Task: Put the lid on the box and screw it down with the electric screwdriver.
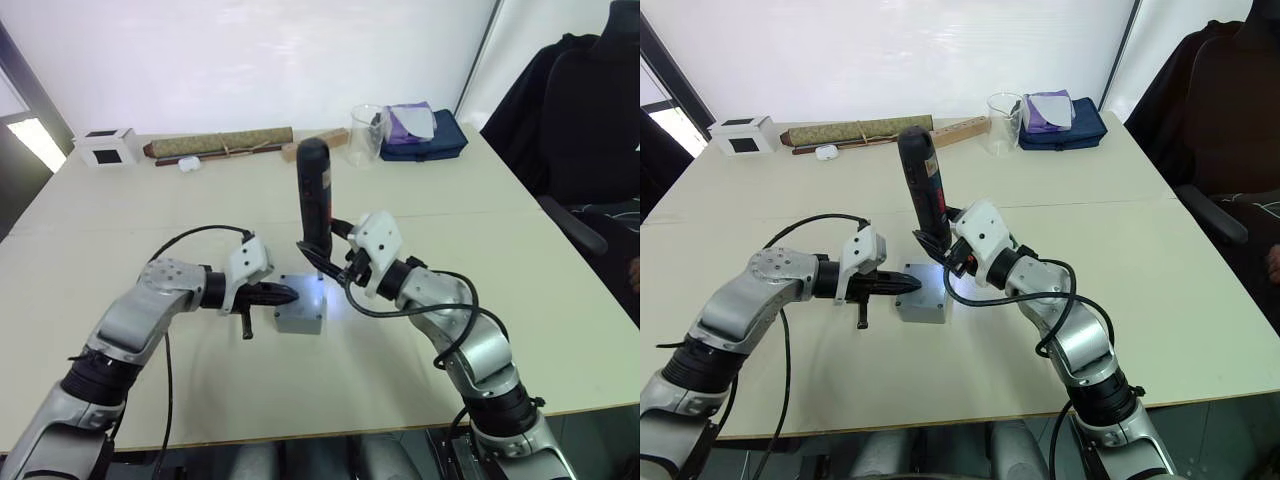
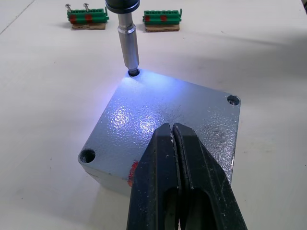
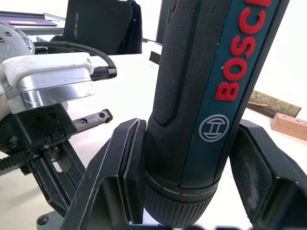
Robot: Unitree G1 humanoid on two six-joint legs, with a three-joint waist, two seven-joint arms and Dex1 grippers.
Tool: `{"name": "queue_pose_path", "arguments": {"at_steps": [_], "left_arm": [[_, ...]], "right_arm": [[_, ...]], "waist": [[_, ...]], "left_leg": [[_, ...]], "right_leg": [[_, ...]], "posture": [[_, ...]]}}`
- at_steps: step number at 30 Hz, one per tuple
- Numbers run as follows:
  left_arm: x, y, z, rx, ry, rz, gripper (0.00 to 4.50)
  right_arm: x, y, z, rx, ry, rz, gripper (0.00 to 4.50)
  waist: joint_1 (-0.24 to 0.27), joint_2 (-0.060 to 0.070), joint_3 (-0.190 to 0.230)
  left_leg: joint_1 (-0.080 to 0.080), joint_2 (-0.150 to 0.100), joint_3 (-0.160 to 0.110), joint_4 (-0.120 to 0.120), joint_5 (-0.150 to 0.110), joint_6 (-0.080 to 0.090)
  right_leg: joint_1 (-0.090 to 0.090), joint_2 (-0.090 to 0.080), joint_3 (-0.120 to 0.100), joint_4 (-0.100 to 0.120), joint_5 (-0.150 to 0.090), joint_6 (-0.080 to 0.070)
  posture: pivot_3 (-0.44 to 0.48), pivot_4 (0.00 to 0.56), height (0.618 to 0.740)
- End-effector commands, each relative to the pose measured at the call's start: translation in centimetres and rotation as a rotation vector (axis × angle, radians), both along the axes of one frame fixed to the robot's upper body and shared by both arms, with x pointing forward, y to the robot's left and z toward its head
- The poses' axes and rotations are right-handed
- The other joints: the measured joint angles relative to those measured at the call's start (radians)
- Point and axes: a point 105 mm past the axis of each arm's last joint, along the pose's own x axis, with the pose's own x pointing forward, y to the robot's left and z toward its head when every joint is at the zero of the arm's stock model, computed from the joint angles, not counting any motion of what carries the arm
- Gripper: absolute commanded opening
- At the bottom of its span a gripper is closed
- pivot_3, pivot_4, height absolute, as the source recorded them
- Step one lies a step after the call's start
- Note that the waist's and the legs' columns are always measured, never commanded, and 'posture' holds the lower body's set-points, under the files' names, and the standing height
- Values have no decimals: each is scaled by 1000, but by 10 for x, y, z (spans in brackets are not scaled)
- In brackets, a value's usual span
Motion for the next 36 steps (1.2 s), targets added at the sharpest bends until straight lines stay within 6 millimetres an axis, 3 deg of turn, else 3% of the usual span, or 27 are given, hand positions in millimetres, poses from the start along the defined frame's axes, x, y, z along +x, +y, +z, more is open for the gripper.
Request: {"name": "queue_pose_path", "arguments": {"at_steps": [1,13,18,20,21,23,28,31,33,36], "left_arm": [[-6,-2,-9,22,39,-6,0],[-5,-6,-7,13,46,-5,0],[-5,-5,-7,8,43,0,0],[-3,-3,-4,-27,53,17,0],[0,-3,3,-84,56,39,0],[9,-3,20,-199,12,93,0],[10,0,50,-347,30,108,0],[5,3,65,-351,13,88,0],[3,5,69,-341,2,86,0],[-18,0,77,-283,-8,-27,0]], "right_arm": [[5,-7,-45,-75,177,-41,2154],[4,-5,-31,-52,133,-19,2154],[2,-5,17,24,40,22,2154],[4,-11,60,117,-33,27,2154],[5,-18,88,183,-76,19,2154],[8,-36,127,274,-108,-5,2154],[19,-87,158,362,2,-95,2154],[27,-123,154,324,161,-226,2154],[27,-134,150,298,232,-263,2154],[28,-182,102,84,564,-450,2154]], "waist": [[0,0,0],[0,0,0],[-1,0,0],[0,1,2],[0,1,3],[0,4,12],[6,3,14],[5,3,15],[4,4,16],[2,6,21]], "left_leg": [[0,0,0,0,0,0],[1,0,0,-6,0,0],[0,0,0,-9,0,0],[-1,0,1,-9,0,0],[-2,1,1,-9,0,0],[-7,1,1,-9,0,0],[-33,1,-3,-2,1,-1],[-35,0,-2,-7,1,-1],[-36,0,0,-8,1,-1],[-36,-2,1,-9,1,-1]], "right_leg": [[0,0,0,0,0,0],[-1,-1,0,-3,0,0],[-2,-1,0,-5,0,0],[-4,-1,0,-6,0,0],[-5,-1,1,-6,0,-1],[-10,-2,1,-4,1,-1],[-33,-1,-4,3,5,4],[-37,-4,-4,0,5,4],[-37,-5,-3,-1,5,4],[-38,-6,-1,-2,5,4]], "posture": [[0,150,740],[0,150,740],[0,150,740],[0,150,740],[0,150,740],[0,150,740],[0,150,740],[0,150,740],[0,150,740],[0,150,740]]}}
